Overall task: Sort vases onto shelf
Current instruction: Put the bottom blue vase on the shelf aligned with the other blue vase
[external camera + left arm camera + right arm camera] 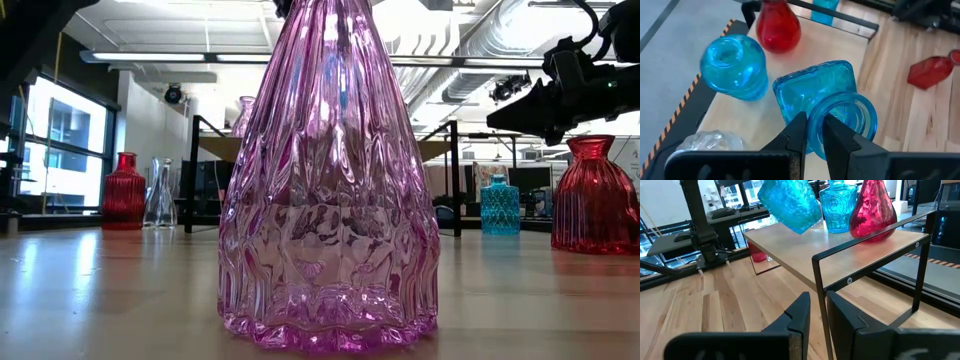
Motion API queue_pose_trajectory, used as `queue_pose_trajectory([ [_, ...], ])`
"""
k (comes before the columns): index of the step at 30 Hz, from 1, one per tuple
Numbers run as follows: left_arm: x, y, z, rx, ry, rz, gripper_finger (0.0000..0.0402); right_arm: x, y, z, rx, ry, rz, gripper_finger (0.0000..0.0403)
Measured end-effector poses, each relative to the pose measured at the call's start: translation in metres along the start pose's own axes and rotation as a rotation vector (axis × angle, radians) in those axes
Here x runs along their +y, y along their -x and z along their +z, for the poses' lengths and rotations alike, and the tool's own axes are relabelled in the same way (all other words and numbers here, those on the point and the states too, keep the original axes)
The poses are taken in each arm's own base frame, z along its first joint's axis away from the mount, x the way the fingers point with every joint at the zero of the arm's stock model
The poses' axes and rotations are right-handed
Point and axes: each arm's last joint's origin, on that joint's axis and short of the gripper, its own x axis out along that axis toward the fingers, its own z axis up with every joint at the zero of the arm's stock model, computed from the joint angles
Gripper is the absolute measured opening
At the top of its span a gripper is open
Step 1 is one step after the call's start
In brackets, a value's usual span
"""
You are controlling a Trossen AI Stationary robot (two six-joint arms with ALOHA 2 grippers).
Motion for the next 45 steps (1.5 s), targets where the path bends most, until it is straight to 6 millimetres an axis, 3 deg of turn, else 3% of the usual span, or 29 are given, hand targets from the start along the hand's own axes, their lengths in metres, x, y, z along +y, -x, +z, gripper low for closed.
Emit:
queue_pose_trajectory([
  [15, 0.008, -0.011, 0.002, -0.010, 0.142, 0.002, 0.0035, 0.000, 0.000, 0.000, 0.000, 0.000, 0.000, 0.0048],
  [28, 0.012, -0.014, 0.003, -0.029, 0.438, 0.049, 0.0035, 0.000, 0.000, 0.000, 0.000, 0.000, 0.000, 0.0048],
  [45, 0.010, -0.014, 0.007, -0.066, 0.533, 0.018, 0.0035, 0.000, 0.000, 0.000, 0.000, 0.000, 0.000, 0.0048],
])
